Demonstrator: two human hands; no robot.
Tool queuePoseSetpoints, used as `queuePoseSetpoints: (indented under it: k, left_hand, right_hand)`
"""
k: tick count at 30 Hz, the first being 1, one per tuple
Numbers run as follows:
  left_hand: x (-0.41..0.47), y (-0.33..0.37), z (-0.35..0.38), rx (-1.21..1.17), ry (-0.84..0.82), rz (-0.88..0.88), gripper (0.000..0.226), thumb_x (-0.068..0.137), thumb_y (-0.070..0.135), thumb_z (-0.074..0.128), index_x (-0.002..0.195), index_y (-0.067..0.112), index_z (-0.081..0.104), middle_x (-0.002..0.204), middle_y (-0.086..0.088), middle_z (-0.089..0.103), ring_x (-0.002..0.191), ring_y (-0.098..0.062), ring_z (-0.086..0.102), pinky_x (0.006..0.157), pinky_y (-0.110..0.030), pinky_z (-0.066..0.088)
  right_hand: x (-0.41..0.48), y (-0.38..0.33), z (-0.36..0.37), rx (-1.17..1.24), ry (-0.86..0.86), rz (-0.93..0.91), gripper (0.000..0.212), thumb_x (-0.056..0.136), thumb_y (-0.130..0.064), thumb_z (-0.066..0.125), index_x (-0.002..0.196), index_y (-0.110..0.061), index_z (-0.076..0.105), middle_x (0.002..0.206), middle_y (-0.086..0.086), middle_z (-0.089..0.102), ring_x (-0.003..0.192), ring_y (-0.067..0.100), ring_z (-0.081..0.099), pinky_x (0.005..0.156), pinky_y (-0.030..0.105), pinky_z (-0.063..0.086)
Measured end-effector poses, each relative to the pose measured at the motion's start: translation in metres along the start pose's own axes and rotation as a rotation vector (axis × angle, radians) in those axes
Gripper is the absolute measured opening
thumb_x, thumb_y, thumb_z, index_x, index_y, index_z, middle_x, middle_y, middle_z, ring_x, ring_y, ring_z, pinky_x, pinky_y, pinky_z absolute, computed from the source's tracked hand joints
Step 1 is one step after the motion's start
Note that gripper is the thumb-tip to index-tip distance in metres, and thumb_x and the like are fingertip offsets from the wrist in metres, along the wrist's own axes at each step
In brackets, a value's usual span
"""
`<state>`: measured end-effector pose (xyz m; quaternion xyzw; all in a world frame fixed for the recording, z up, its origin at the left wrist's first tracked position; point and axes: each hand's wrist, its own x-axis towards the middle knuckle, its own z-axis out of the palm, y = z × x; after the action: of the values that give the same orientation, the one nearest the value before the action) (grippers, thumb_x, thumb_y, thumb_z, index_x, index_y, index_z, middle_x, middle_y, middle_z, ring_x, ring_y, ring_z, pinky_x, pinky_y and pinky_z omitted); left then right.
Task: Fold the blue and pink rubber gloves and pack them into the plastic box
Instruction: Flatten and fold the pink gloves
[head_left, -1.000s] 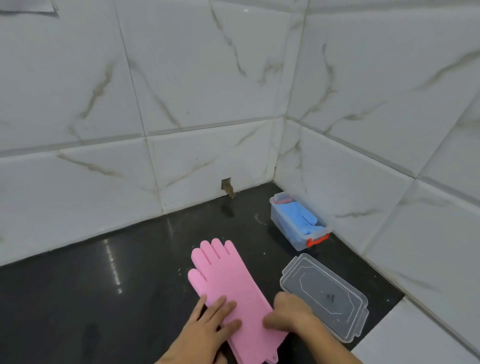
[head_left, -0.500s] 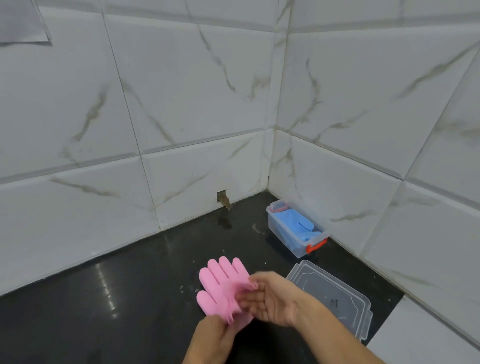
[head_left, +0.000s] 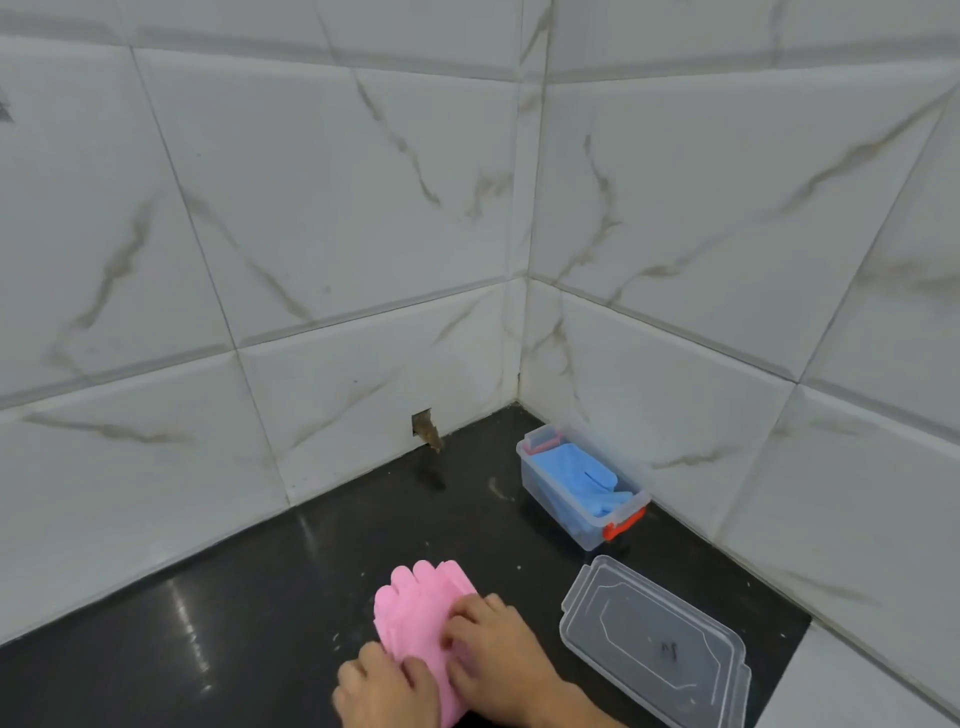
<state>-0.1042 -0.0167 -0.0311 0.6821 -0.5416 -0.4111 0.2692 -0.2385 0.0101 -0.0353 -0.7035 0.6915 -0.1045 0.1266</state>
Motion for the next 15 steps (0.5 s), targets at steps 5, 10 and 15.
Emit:
queuePoseSetpoints:
  k: [5, 10, 15]
  left_hand:
    - [-0.005, 0.016, -0.019, -0.519, -0.031, 0.134, 0.047, 0.087, 0.031, 0.056, 0.112, -0.008, 0.054, 0.098, -0.042, 0.064, 0.077, -0.049, 0.068, 0.077, -0.055, 0.059]
    - [0.037, 0.027, 0.008, -0.411, -0.172, -0.315, 0.053, 0.061, 0.051, 0.079, 0.088, 0.007, 0.067, 0.104, -0.022, 0.071, 0.083, -0.033, 0.063, 0.099, -0.044, 0.052]
    - [0.003, 0.125, 0.0, -0.343, -0.344, -0.148, 0.029, 0.083, 0.019, 0.07, 0.105, 0.0, 0.073, 0.102, -0.016, 0.077, 0.091, -0.026, 0.066, 0.077, -0.035, 0.047]
  right_hand:
    - [0.007, 0.0, 0.009, -0.052, -0.018, -0.053, 0.036, 0.089, -0.038, 0.041, 0.108, -0.02, 0.065, 0.124, 0.003, 0.061, 0.103, 0.034, 0.058, 0.076, 0.04, 0.039]
    - [0.009, -0.014, -0.013, 0.228, -0.059, 0.108, 0.04, 0.085, -0.036, 0.046, 0.111, -0.018, 0.071, 0.131, 0.001, 0.06, 0.12, 0.031, 0.054, 0.089, 0.038, 0.044]
    - [-0.003, 0.005, -0.069, 0.788, 0.223, 0.467, 0.074, 0.066, -0.063, 0.075, 0.131, -0.036, 0.054, 0.138, -0.016, 0.049, 0.127, 0.009, 0.049, 0.11, 0.036, 0.041]
